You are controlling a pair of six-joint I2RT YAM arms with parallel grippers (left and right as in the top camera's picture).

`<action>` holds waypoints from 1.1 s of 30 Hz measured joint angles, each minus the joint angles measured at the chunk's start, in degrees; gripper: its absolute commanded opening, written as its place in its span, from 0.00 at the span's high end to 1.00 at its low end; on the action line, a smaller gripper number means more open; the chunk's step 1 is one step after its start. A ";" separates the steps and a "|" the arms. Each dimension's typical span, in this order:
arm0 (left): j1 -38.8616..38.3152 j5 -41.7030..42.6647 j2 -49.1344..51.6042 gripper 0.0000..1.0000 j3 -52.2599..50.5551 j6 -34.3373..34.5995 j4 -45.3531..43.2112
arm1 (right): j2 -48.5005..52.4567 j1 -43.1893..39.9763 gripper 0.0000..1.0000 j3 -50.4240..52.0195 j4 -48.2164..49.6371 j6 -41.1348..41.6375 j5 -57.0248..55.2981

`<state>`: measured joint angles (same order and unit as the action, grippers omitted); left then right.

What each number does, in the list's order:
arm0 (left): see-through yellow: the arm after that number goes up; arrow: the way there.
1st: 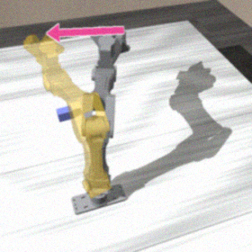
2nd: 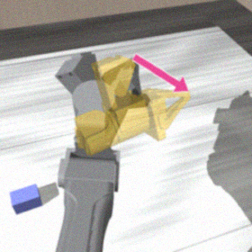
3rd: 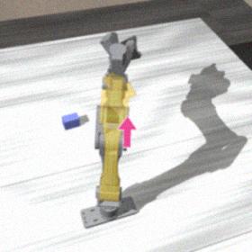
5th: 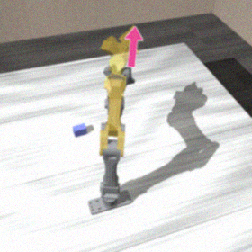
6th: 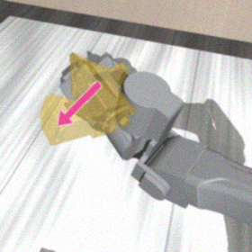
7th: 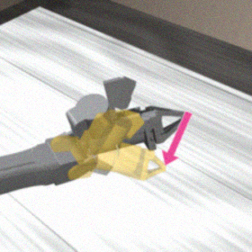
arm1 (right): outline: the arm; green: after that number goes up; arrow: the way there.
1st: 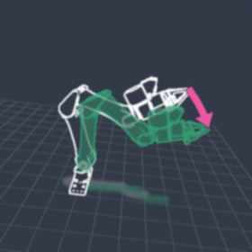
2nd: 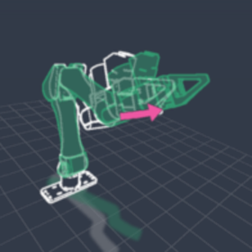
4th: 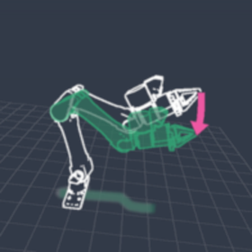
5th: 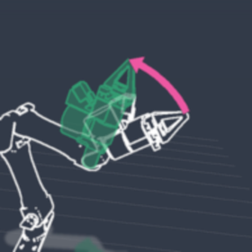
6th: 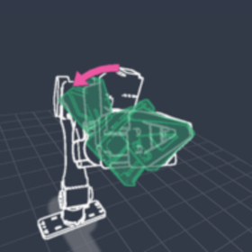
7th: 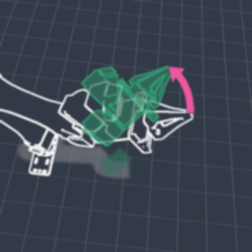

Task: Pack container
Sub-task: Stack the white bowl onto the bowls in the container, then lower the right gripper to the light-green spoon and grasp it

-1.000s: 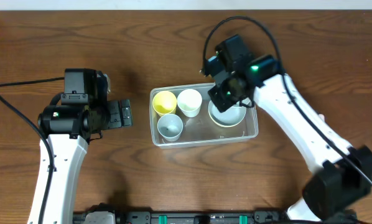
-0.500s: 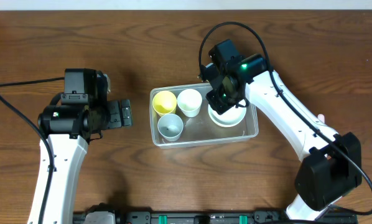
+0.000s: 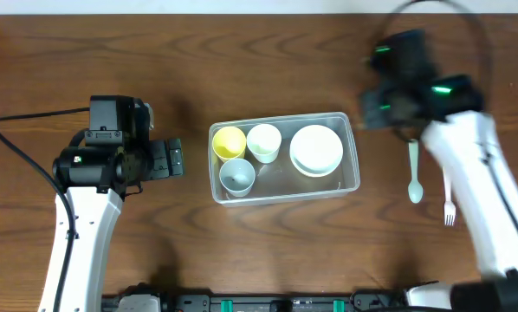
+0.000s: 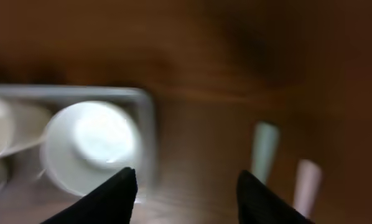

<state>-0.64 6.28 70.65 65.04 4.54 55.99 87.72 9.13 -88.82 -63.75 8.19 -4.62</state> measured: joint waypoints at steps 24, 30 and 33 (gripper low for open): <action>0.00 0.00 0.00 0.02 0.00 0.00 0.13 | 0.52 -20.92 0.11 32.72 10.73 0.63 6.14; 0.00 0.00 0.00 0.02 0.00 -0.02 0.15 | 0.52 -22.25 0.10 36.87 16.35 0.81 5.05; 0.00 0.00 0.00 0.02 0.00 -0.02 0.13 | 0.52 -23.26 0.10 39.08 19.43 0.81 4.70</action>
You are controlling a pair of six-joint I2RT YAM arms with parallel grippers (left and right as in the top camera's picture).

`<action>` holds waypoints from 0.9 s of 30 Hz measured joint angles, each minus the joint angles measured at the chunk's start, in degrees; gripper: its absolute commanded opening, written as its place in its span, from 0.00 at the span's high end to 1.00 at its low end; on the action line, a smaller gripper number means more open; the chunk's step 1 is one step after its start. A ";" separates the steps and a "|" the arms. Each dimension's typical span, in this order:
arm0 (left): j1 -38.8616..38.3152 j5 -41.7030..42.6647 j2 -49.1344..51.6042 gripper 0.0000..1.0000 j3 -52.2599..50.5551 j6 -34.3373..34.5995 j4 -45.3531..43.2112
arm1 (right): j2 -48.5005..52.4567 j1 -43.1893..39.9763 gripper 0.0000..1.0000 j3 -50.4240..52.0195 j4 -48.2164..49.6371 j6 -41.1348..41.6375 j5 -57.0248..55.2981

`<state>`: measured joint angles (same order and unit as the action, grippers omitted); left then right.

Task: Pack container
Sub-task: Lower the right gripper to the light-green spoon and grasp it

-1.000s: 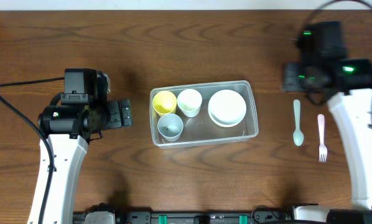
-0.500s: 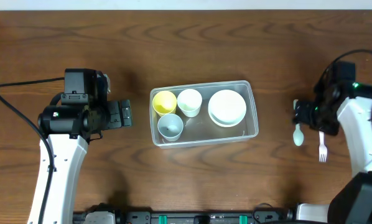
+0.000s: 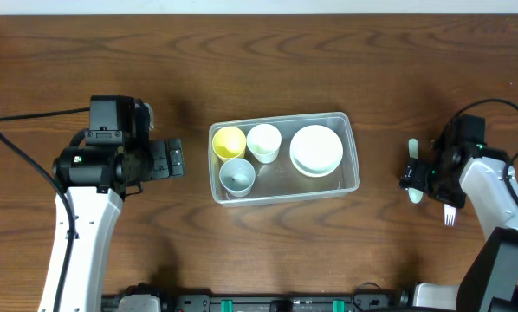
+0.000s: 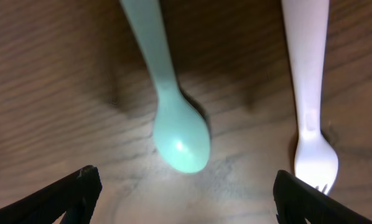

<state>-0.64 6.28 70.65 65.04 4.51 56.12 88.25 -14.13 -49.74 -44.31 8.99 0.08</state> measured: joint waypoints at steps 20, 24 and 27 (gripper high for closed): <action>0.00 0.00 0.00 0.02 0.00 0.02 0.02 | 0.00 -0.07 0.09 8.72 13.57 0.00 -1.38; 0.00 0.00 0.00 0.02 0.00 0.02 0.02 | 0.00 -0.07 0.09 8.87 14.32 0.00 -1.38; 0.00 0.00 0.00 0.02 0.02 0.02 0.02 | 0.00 -0.07 0.10 9.51 15.08 -0.02 -1.38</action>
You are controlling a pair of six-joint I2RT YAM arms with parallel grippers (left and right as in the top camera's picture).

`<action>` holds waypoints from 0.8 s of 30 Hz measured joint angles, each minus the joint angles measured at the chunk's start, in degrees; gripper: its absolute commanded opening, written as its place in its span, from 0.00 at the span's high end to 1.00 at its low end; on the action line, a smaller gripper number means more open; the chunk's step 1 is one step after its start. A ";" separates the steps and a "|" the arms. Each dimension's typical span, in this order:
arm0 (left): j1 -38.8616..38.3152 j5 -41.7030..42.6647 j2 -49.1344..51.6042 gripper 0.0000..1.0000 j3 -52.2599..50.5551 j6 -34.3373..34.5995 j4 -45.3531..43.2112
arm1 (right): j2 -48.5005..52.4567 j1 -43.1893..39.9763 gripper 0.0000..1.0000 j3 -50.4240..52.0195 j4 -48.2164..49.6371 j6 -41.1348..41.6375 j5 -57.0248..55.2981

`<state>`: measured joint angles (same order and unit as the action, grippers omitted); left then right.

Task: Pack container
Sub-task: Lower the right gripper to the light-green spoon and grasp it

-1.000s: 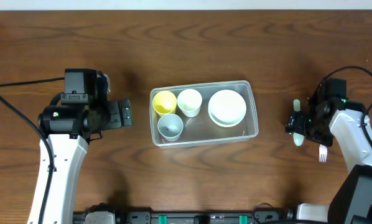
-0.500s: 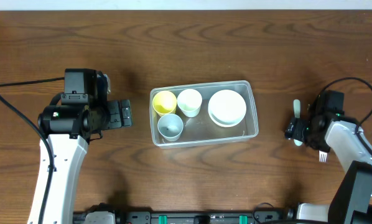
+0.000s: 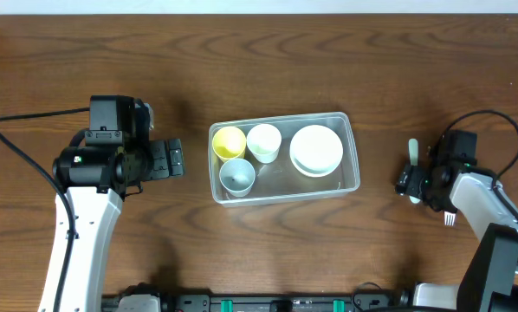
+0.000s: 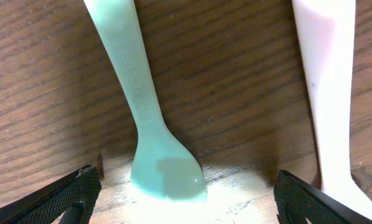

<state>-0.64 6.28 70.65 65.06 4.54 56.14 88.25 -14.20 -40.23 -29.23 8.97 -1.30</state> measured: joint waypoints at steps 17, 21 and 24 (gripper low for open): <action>0.00 0.00 0.00 0.02 -0.02 0.00 0.00 | -0.59 0.00 0.43 1.36 2.25 -0.15 -0.68; 0.00 0.00 0.00 0.02 -0.02 0.00 0.00 | -0.59 0.00 0.54 1.36 2.25 -0.17 -0.68; 0.00 0.00 0.00 0.02 -0.02 0.00 0.04 | -0.59 0.00 0.58 1.36 2.25 -0.15 -0.68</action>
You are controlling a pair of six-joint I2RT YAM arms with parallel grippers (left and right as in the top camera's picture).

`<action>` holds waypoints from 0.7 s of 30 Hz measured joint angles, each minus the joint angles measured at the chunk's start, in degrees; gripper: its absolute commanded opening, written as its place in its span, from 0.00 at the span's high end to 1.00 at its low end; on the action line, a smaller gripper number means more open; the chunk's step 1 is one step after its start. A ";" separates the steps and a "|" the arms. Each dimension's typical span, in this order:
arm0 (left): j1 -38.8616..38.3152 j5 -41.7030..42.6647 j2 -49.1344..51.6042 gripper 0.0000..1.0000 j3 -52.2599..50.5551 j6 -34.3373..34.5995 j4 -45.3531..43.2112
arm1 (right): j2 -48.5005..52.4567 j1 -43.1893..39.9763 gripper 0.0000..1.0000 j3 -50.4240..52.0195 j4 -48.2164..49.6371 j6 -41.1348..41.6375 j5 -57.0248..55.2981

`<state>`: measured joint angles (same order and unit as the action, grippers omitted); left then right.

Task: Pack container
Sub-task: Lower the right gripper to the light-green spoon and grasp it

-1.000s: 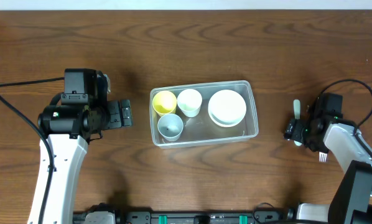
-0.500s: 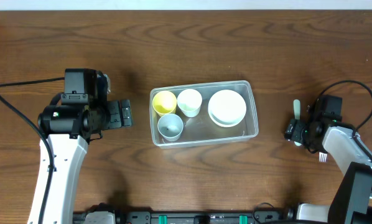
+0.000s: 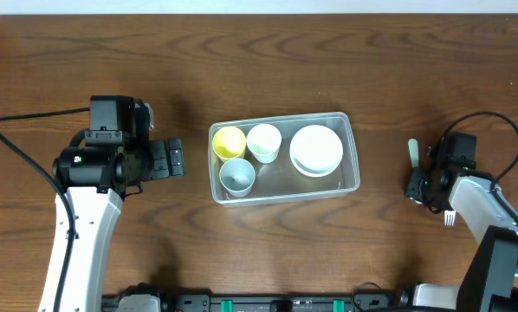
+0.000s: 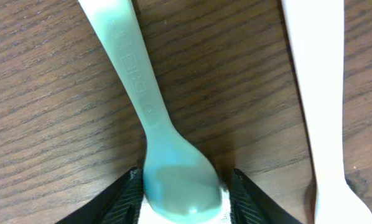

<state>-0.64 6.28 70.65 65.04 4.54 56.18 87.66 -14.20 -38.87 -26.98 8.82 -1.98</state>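
A clear plastic container sits mid-table holding a yellow cup, a white cup, a grey-blue cup and a white bowl. To its right a teal spoon lies on the wood, handle pointing away. My right gripper is down at the table with its fingers pressed on both sides of the spoon's bowl end. A white fork lies just right of the spoon. In the overhead view my left gripper hovers open left of the container.
The white fork's tines point toward the front edge, close beside my right gripper. The right arm's cable loops near the table's right edge. Dark wooden tabletop surrounds everything.
My right gripper's fingers stood wide apart either side of the spoon's bowl; now they have shut on it. The spoon still lies on the table. The left arm has not moved.
My right gripper was open, high near the container's right end. Then it was low over the spoon and fork, fingers wide. Then lower still, straddling the spoon's bowl. Now it grips that bowl end. The container's contents and the left arm stayed unchanged.
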 measured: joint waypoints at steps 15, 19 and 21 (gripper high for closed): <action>0.00 0.00 0.00 0.02 0.00 0.00 0.15 | -0.02 0.00 0.64 0.00 0.00 0.09 -0.20; 0.00 0.00 0.00 0.02 0.00 0.00 0.15 | -0.04 0.00 0.69 0.00 0.00 0.07 -0.24; 0.00 0.00 0.00 0.02 0.02 0.00 0.15 | -0.07 0.00 0.72 0.00 0.02 0.02 -0.28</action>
<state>-0.64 6.28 70.65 65.06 4.54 56.34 87.59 -14.20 -38.87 -26.96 8.84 -2.26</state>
